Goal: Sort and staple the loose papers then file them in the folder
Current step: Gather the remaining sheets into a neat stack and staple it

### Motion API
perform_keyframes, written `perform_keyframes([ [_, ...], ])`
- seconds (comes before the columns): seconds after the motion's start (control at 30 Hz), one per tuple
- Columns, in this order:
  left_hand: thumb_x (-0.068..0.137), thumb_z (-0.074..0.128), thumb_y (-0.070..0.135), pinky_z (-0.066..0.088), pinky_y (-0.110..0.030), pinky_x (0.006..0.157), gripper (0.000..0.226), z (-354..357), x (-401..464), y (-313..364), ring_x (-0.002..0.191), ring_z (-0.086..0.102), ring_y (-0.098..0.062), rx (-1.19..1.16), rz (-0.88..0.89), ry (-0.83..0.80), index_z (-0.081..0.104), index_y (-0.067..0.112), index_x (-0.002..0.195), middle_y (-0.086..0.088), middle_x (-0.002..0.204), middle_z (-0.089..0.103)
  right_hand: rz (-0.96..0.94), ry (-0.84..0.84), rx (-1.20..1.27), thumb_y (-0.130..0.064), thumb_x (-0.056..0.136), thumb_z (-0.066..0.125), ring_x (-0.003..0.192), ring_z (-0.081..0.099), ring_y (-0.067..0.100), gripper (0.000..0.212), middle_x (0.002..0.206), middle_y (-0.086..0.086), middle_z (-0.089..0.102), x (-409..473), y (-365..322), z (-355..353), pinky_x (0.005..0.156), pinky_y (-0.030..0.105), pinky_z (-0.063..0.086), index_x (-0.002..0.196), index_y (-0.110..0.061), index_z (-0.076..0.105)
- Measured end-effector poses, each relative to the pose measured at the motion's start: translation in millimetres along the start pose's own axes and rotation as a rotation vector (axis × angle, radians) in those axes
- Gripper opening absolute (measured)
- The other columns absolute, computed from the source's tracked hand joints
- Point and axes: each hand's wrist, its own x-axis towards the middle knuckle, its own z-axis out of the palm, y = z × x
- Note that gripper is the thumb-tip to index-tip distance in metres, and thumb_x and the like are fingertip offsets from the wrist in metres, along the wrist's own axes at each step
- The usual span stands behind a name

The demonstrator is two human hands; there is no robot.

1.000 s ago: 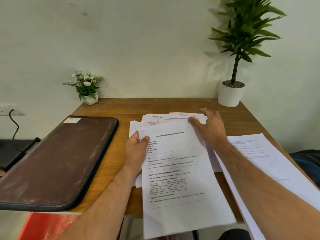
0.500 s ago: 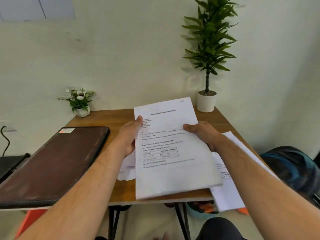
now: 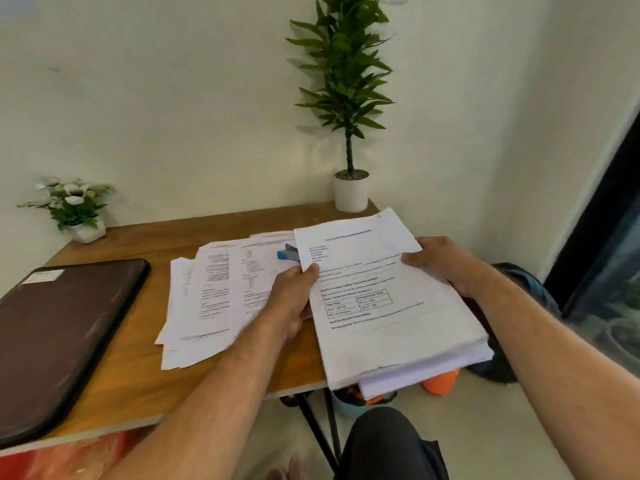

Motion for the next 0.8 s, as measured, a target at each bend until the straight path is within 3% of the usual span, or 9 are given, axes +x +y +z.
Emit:
perform_keyframes([
  [0.13, 0.108, 0.048, 0.031, 0.057, -0.029, 0.067, 0.028, 26, 11, -22, 0.089, 0.075, -0.017, 0.112, 0.032, 0.018, 0.072, 0.018, 0.106, 0.003, 0.097, 0.079, 0.062, 0.067, -0.111, -0.014, 0.088, 0.073, 0.092, 0.072, 0.027, 0.024, 0.099, 0.004, 0.076, -4, 24, -22, 0.092, 0.04, 0.056, 0.112, -0.016, 0.072],
  [0.3, 0.106, 0.048, 0.03, 0.057, -0.03, 0.065, 0.031, 38, 28, -38, 0.081, 0.075, -0.021, 0.306, 0.091, 0.1, 0.073, 0.014, 0.094, 0.002, 0.084, 0.078, 0.107, 0.091, -0.112, -0.014, 0.086, 0.075, 0.089, 0.074, 0.025, 0.03, 0.098, 0.002, 0.077, 1, 53, -26, 0.094, 0.043, 0.056, 0.116, -0.015, 0.07],
  [0.37, 0.105, 0.049, 0.028, 0.062, -0.035, 0.071, 0.032, 38, 34, -43, 0.077, 0.075, -0.021, 0.387, 0.133, 0.128, 0.073, 0.013, 0.09, 0.002, 0.083, 0.078, 0.082, 0.103, -0.157, -0.016, 0.087, 0.074, 0.087, 0.073, 0.022, 0.029, 0.096, 0.0, 0.076, 5, 58, -24, 0.09, 0.038, 0.056, 0.116, -0.016, 0.068],
  [0.57, 0.105, 0.054, 0.023, 0.065, -0.035, 0.073, 0.022, 32, 34, -62, 0.073, 0.075, -0.012, 0.387, 0.234, 0.094, 0.074, 0.018, 0.107, 0.003, 0.091, 0.078, -0.025, 0.221, -0.375, -0.024, 0.097, 0.061, 0.084, 0.065, 0.015, 0.027, 0.1, 0.001, 0.072, 9, 72, -15, 0.072, 0.026, 0.047, 0.122, -0.014, 0.068],
  [0.67, 0.104, 0.056, 0.029, 0.06, -0.018, 0.069, 0.024, 36, 32, -65, 0.08, 0.074, -0.009, 0.44, 0.315, 0.189, 0.072, 0.02, 0.119, 0.005, 0.103, 0.077, -0.055, 0.288, -0.378, -0.021, 0.099, 0.057, 0.092, 0.061, 0.018, 0.03, 0.106, 0.0, 0.069, 10, 79, -15, 0.081, 0.024, 0.043, 0.126, -0.015, 0.068],
  [0.73, 0.104, 0.056, 0.029, 0.045, -0.003, 0.066, 0.028, 38, 26, -66, 0.093, 0.069, -0.005, 0.529, 0.387, 0.259, 0.068, 0.02, 0.128, 0.006, 0.117, 0.073, -0.052, 0.296, -0.375, -0.021, 0.096, 0.063, 0.097, 0.061, 0.018, 0.031, 0.111, 0.001, 0.07, 11, 79, -14, 0.084, 0.025, 0.043, 0.126, -0.019, 0.068],
  [0.8, 0.104, 0.056, 0.026, 0.035, 0.002, 0.067, 0.032, 39, 20, -66, 0.104, 0.062, -0.005, 0.575, 0.44, 0.319, 0.065, 0.015, 0.133, 0.004, 0.123, 0.07, -0.055, 0.296, -0.381, -0.02, 0.092, 0.068, 0.097, 0.061, 0.017, 0.032, 0.11, -0.001, 0.07, 14, 80, -12, 0.084, 0.025, 0.043, 0.124, -0.02, 0.069],
])
